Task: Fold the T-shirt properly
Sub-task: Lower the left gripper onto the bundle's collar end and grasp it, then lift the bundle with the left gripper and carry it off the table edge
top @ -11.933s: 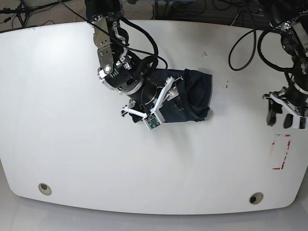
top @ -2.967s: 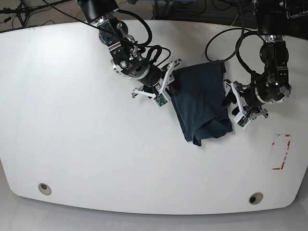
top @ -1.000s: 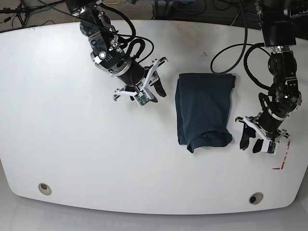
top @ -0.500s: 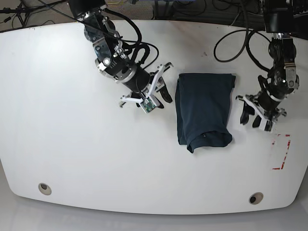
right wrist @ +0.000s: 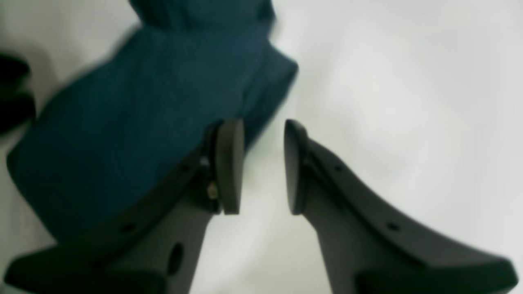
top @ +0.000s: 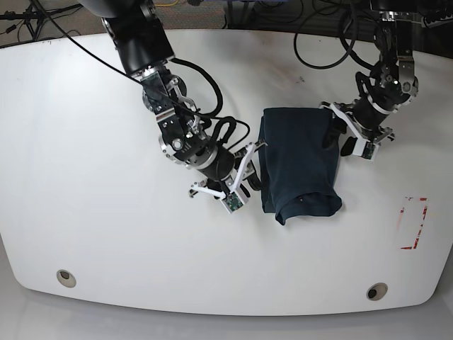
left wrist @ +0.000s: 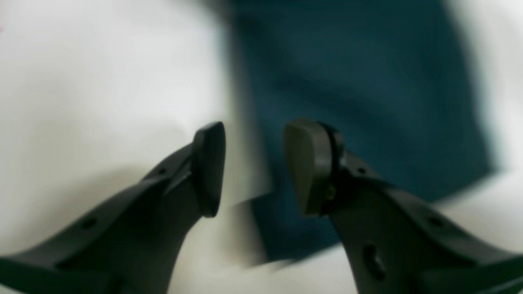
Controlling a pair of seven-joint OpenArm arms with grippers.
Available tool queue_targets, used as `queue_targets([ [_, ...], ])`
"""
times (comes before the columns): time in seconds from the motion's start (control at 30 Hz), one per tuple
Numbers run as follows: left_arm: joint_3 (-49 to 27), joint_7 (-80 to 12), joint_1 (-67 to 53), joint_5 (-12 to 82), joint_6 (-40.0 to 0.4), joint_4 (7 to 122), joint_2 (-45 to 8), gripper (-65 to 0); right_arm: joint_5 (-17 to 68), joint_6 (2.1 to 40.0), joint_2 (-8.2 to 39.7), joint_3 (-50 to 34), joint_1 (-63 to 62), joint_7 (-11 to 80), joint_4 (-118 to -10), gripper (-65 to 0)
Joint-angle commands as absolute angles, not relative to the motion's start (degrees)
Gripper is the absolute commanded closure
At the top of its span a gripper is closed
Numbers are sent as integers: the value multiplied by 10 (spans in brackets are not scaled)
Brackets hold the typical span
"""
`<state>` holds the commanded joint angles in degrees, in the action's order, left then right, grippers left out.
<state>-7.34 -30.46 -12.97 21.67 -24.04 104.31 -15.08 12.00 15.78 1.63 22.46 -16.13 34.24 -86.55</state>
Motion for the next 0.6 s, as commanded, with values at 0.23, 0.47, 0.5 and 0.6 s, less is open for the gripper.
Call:
queue_targets([
  [0.23,-40,-350,-128,217,-240,1065,-131,-253,117,178,1,221,-189,342,-813,-166],
  [0.47,-44,-349,-128,217,-239,1065,-127,-253,117,176,23,220,-169,342,-833,-166],
  [0.5,-42,-349,-128,217,-237,1065,-126,-253,117,176,29,220,-163,342,-844,-166],
  [0.6,-41,-347,-122,217,-211,1065,-111,-253,117,176,44,219,-145,342,-872,-166],
])
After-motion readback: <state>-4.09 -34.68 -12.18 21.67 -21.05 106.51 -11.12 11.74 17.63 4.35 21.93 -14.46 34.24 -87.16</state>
